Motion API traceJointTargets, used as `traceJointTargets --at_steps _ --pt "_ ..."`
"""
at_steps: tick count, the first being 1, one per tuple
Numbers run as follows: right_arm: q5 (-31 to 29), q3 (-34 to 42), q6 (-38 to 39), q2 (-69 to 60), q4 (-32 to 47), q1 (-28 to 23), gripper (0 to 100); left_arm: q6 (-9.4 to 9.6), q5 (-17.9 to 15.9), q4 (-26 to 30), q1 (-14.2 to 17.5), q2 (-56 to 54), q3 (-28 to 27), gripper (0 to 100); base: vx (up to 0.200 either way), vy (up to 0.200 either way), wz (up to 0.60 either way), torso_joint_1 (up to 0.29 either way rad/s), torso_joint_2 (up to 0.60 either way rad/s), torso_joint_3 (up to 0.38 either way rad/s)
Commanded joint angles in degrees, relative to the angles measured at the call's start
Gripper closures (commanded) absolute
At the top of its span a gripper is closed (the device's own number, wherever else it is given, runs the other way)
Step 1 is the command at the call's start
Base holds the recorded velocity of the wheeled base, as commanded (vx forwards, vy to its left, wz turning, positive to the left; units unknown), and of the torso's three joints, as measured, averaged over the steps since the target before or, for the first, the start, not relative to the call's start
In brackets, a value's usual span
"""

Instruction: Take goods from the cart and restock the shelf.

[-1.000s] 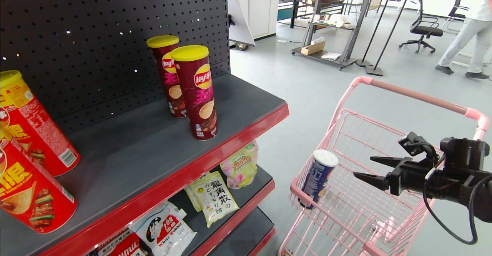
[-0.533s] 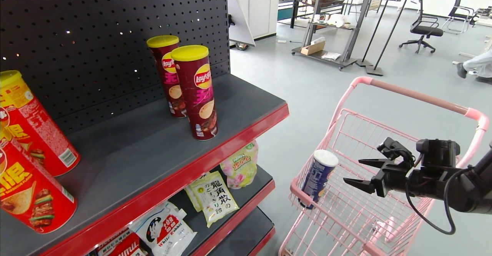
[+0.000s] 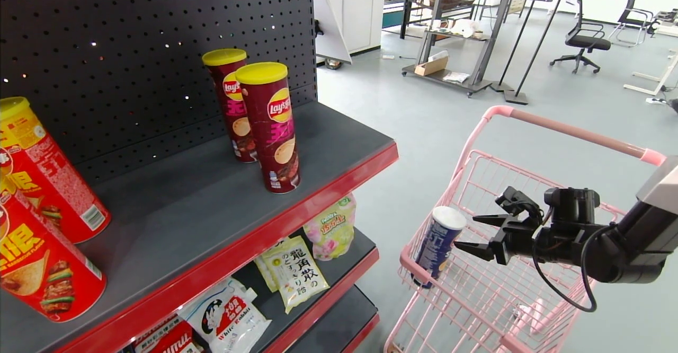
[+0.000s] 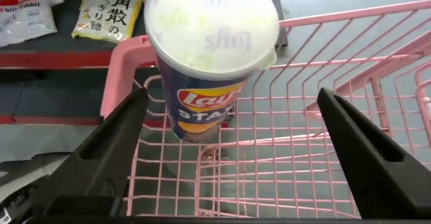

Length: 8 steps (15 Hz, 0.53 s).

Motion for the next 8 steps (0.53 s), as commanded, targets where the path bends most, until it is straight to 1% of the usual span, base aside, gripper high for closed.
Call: traceJointTargets --at_steps 1,4,8 --pt "0.03 -0.47 0.74 1.23 -0.04 0.86 0 0.0 -0.02 -0.01 0.01 0.0 0.0 0 0.0 0.0 0.0 0.0 0.0 0.0" --pt "0.03 -1.61 2.14 1.49 -0.04 2.45 0 0.0 -0.02 -0.01 0.01 0.09 0.0 0 0.0 0.0 0.0 0.0 0.0 0.0" --pt "0.12 -1.88 2.67 1.76 -0.04 2.62 0 0.0 -0.02 -0.01 0.01 0.0 0.0 0 0.0 0.0 0.0 0.0 0.0 0.0"
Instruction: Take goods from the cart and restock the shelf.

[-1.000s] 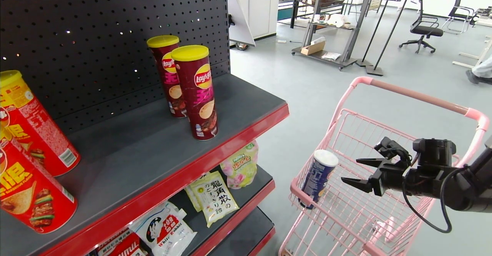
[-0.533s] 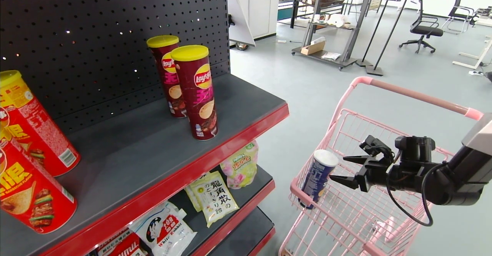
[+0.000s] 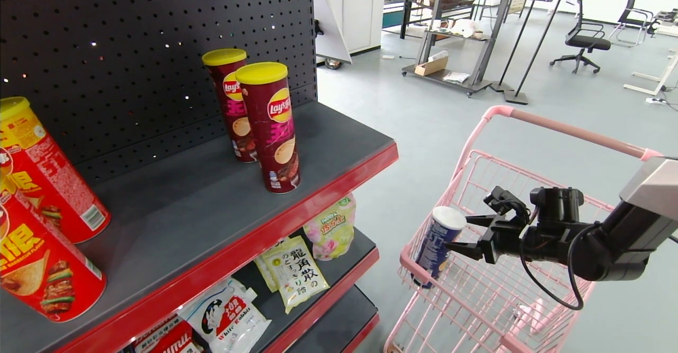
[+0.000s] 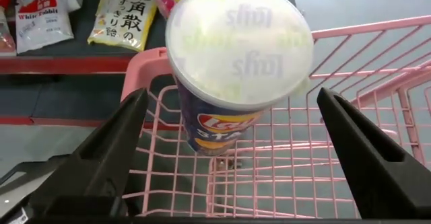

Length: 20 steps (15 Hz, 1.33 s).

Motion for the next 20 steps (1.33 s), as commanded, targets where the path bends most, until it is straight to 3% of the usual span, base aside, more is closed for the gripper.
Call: traceJointTargets --at_steps 1,5,8,16,20 --pt "-0.05 -0.14 0.12 0.06 -0.02 0.11 0 0.0 -0.02 0.02 -0.1 0.09 0.0 0 0.0 0.0 0.0 0.0 0.0 0.0" --pt "-4.62 -4.0 -0.05 1.47 -0.02 0.64 0 0.0 -0.02 0.02 -0.01 0.09 0.0 0 0.0 0.0 0.0 0.0 0.0 0.0" --pt "-4.44 -4.88 0.03 2.35 0.16 0.55 0 0.0 -0.02 0.02 -0.01 0.0 0.0 0 0.0 0.0 0.0 0.0 0.0 0.0" --pt "4.35 -5.85 1.09 2.35 1.91 0.37 0 0.0 -0.02 0.02 -0.01 0.09 0.0 0 0.0 0.0 0.0 0.0 0.0 0.0" --pt "4.53 -6.64 0.74 3.49 2.35 0.55 0 0.0 -0.02 0.02 -0.01 0.0 0.0 0 0.0 0.0 0.0 0.0 0.0 0.0"
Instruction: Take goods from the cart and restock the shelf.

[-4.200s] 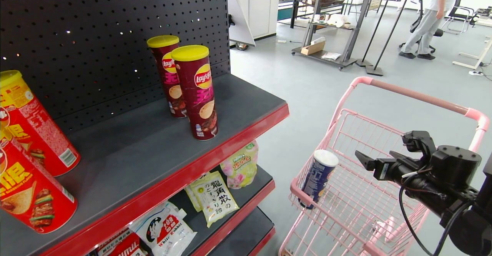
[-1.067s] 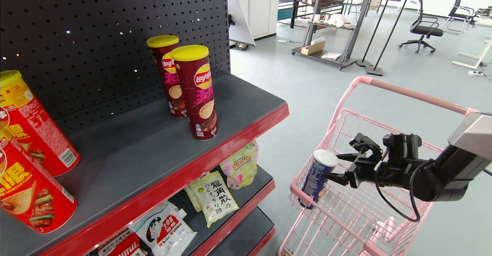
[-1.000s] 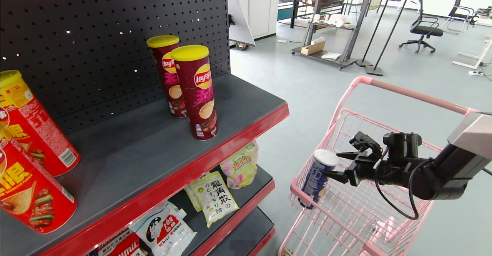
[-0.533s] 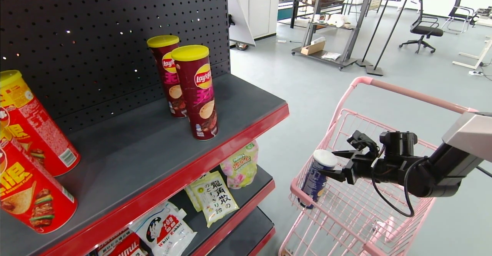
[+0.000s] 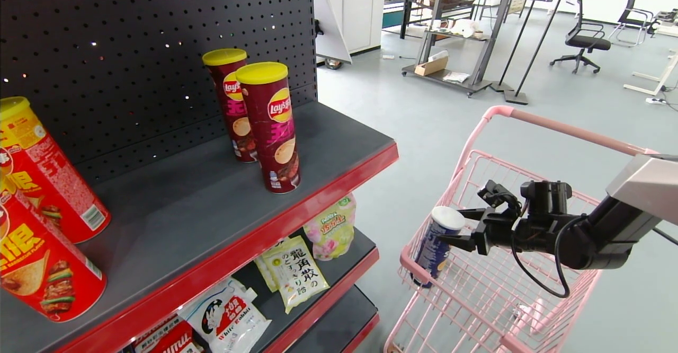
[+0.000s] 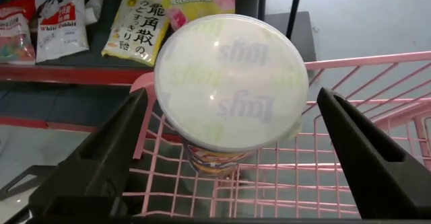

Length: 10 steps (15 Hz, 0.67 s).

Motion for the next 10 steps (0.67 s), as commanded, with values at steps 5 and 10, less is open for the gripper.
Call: traceJointTargets --at_steps 5,10 --pt "0.0 -1.36 0.03 1.76 -0.02 1.05 0 0.0 0.0 -0.01 0.01 0.0 0.0 0 0.0 0.0 0.0 0.0 0.0 0.0" --pt "0.0 -1.71 0.12 2.99 -0.02 1.05 0 0.0 0.0 -0.01 0.01 0.09 0.0 0 0.0 0.0 0.0 0.0 0.0 0.0"
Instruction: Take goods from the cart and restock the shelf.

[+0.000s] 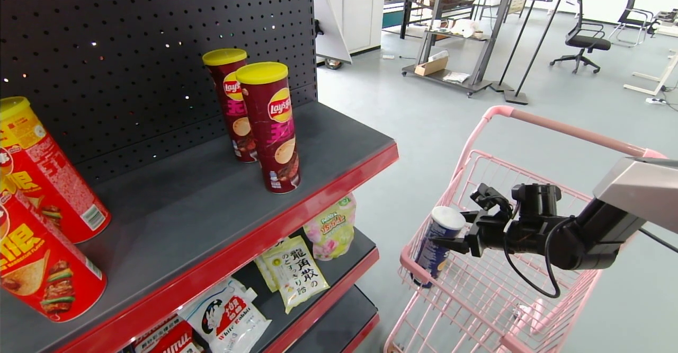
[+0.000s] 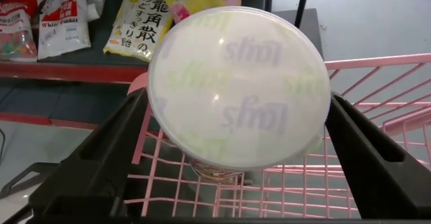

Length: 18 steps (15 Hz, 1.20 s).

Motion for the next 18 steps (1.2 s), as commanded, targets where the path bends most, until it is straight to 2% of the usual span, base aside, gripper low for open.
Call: traceJointTargets --at_steps 1,3,4,11,15,18 --pt "0.09 -0.39 -0.01 0.72 -0.02 0.0 0 0.0 -0.02 -0.01 0.01 0.0 0.0 0 0.0 0.0 0.0 0.0 0.0 0.0" --pt "0.18 -0.57 -0.01 1.24 0.06 0.18 0 0.0 -0.02 -0.01 0.01 0.0 0.0 0 0.0 0.0 0.0 0.0 0.0 0.0" --pt "0.35 -0.74 -0.01 1.24 0.06 0.53 100 0.0 -0.02 -0.01 0.01 0.0 0.0 0 0.0 0.0 0.0 0.0 0.0 0.0" --pt "1.06 0.31 -0.37 0.63 -0.02 0.62 100 0.0 -0.02 -0.01 0.01 0.0 0.0 0 0.0 0.0 0.0 0.0 0.0 0.0" --pt "0.71 10.07 0.69 -10.97 -0.11 0.27 100 0.0 -0.02 -0.01 0.01 0.0 0.0 0 0.0 0.0 0.0 0.0 0.0 0.0" --pt "-0.7 13.23 1.74 -18.71 -0.2 -1.49 100 0.0 -0.02 -0.01 0.01 0.0 0.0 0 0.0 0.0 0.0 0.0 0.0 0.0"
